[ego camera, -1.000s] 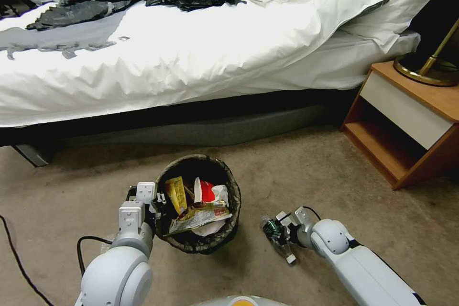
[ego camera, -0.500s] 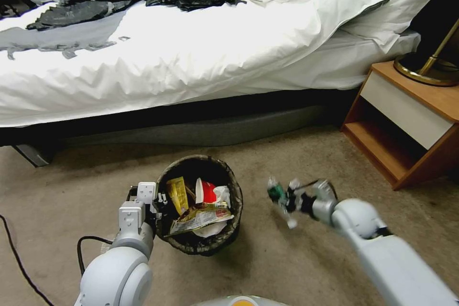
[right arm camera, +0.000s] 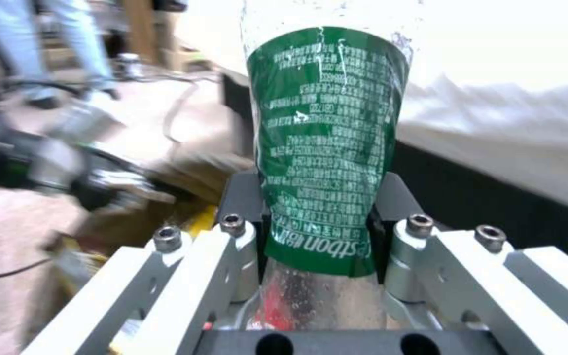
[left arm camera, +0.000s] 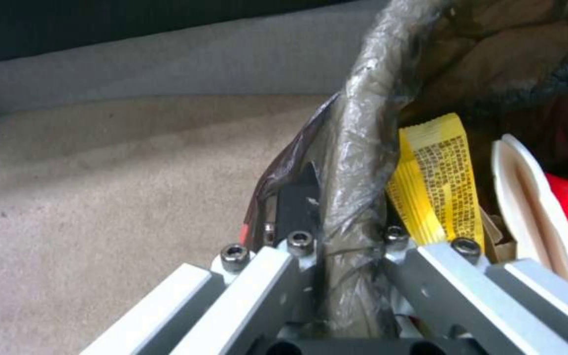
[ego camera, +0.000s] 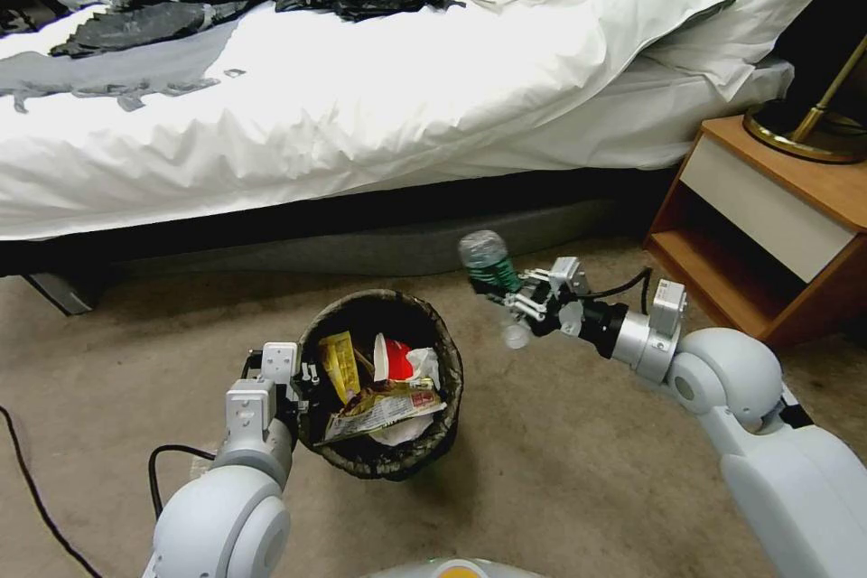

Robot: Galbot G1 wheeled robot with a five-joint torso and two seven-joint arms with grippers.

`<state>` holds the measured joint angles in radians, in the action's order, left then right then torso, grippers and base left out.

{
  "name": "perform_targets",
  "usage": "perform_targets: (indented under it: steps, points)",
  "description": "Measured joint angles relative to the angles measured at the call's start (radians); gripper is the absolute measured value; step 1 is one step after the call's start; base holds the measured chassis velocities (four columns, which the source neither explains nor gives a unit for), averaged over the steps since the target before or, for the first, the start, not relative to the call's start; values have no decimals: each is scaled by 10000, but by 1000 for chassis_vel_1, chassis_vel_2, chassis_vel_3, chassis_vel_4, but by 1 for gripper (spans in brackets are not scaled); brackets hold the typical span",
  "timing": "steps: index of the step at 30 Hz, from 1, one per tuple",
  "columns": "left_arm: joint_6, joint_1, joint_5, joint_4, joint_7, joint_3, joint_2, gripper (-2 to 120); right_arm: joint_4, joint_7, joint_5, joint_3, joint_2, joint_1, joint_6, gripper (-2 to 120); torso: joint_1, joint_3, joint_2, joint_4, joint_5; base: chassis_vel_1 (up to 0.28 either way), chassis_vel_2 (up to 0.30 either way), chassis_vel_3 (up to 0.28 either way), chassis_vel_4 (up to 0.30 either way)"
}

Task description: Pick up the trash bin, then pick up the garbage from the floor and place it into the trash bin.

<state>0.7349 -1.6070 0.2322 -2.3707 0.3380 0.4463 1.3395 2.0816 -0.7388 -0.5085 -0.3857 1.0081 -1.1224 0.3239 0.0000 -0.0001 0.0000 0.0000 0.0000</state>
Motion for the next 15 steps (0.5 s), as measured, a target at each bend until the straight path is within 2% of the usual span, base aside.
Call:
perform_targets:
  steps: [7,10,11,15]
  points:
    - [5,6,-45,92,0,-16,35,0,753,-957,-419,848,-170,423,-40,21,0,0,0,-1,-1,0,0,0,0]
    - [6,15,-57,103,0,-31,44,0,739,-1052,-447,1106,-243,547,-9,21,0,0,0,-2,-1,0,0,0,0]
    - [7,31,-76,115,-1,-50,61,0,524,-1095,-408,1600,-310,798,-2,21,-1,0,0,-2,-2,0,0,0,0]
    - [8,29,-96,119,-2,-59,76,0,151,-1109,-285,2311,-337,1218,-2,21,0,0,0,0,-2,0,0,0,0]
